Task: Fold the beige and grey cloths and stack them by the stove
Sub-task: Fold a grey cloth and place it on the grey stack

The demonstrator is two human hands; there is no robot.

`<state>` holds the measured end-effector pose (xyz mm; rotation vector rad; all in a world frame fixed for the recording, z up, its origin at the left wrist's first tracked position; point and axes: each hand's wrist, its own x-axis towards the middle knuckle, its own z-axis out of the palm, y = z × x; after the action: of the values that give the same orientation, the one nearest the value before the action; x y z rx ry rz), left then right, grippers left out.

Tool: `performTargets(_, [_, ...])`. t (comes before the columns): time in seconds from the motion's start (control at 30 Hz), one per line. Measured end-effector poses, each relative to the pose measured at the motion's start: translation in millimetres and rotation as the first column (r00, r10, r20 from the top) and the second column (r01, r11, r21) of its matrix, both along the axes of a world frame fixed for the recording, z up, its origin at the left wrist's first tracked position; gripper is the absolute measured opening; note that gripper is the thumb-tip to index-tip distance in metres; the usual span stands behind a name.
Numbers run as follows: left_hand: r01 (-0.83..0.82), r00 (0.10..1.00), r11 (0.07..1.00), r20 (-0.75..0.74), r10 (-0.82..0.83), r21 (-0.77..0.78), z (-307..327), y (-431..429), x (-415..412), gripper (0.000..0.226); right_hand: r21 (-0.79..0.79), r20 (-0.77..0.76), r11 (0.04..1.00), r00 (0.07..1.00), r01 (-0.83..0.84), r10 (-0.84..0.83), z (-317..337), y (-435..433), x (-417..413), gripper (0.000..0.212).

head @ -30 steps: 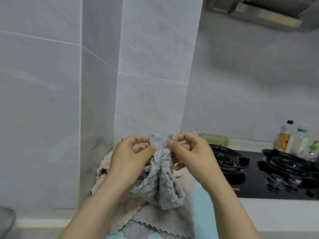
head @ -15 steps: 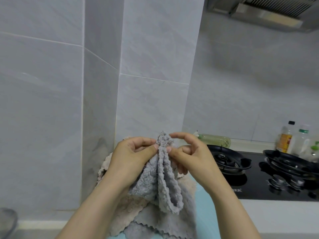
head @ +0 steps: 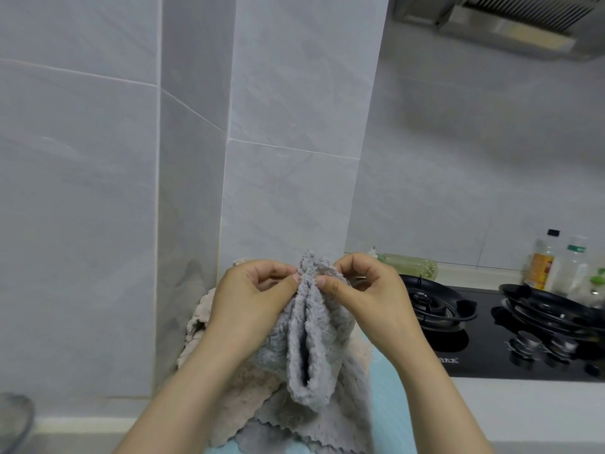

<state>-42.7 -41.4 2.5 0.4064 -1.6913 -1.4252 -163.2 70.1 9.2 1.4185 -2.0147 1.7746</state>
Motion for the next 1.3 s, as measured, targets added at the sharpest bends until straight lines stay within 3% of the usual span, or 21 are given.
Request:
performTargets(0.23, [0.009, 0.997, 0.997, 0.076, -0.003, -0.081, -1, 3, 0, 0.026, -0.011, 0.005, 1.000, 1.000, 0.005, -0.005, -2, -3, 0, 0.025])
performTargets(0.53, [-0.101, 0.994, 0.981, 0.027, 0.107, -0.168, 0, -18, 4, 0.014, 0.115, -0.055, 0.993, 0.998, 0.019, -0.013, -5, 8, -12, 0.035])
performTargets(0.6, [-0.172, 0.979, 0.942, 0.058, 0.197, -0.288, -2, -23, 6, 0.014, 0.095, -0.098, 0.995, 0.995, 0.036, -0.026, -6, 8, -14, 0.032])
performTargets(0.7, [-0.185, 0.923, 0.802, 0.180, 0.340, -0.568, -9, -26, 7, 0.010, 0.055, -0.232, 0.994, 0.969, 0.094, -0.079, -6, 3, -11, 0.029])
performTargets(0.83, [-0.166, 0.895, 0.752, 0.222, 0.386, -0.637, -15, -23, 2, 0.005, -0.041, -0.291, 0.982, 0.938, 0.182, -0.186, -8, -1, -5, 0.018])
performTargets(0.9, [-0.171, 0.931, 0.790, 0.167, 0.326, -0.589, -15, -20, -1, 0.006, -0.049, -0.177, 0.974, 0.958, 0.222, -0.227, -10, -3, -6, 0.022])
performTargets(0.97, [-0.175, 0.954, 0.835, 0.121, 0.276, -0.522, -15, -17, -3, 0.007, 0.068, 0.083, 0.973, 0.970, 0.221, -0.226, -16, -9, -13, 0.052])
performTargets(1.03, [-0.190, 0.963, 0.872, 0.085, 0.254, -0.452, -17, -16, -5, 0.008, 0.166, 0.410, 0.986, 0.908, 0.017, -0.084, -22, -14, -18, 0.079])
performTargets(1.1, [-0.202, 0.969, 0.912, 0.064, 0.239, -0.356, -18, -16, -7, 0.009, 0.082, 0.661, 0.961, 0.736, -0.264, 0.146, -23, -12, -14, 0.065])
performTargets(1.17, [-0.213, 0.968, 0.935, 0.072, 0.242, -0.282, -16, -13, -8, 0.012, -0.011, 0.713, 0.940, 0.656, -0.342, 0.247, -16, -5, -5, 0.044])
performTargets(1.3, [-0.198, 0.969, 0.948, 0.100, 0.228, -0.249, 10, 2, -11, 0.011, -0.106, 0.635, 0.993, 0.764, -0.060, 0.114, -2, 5, -1, 0.028])
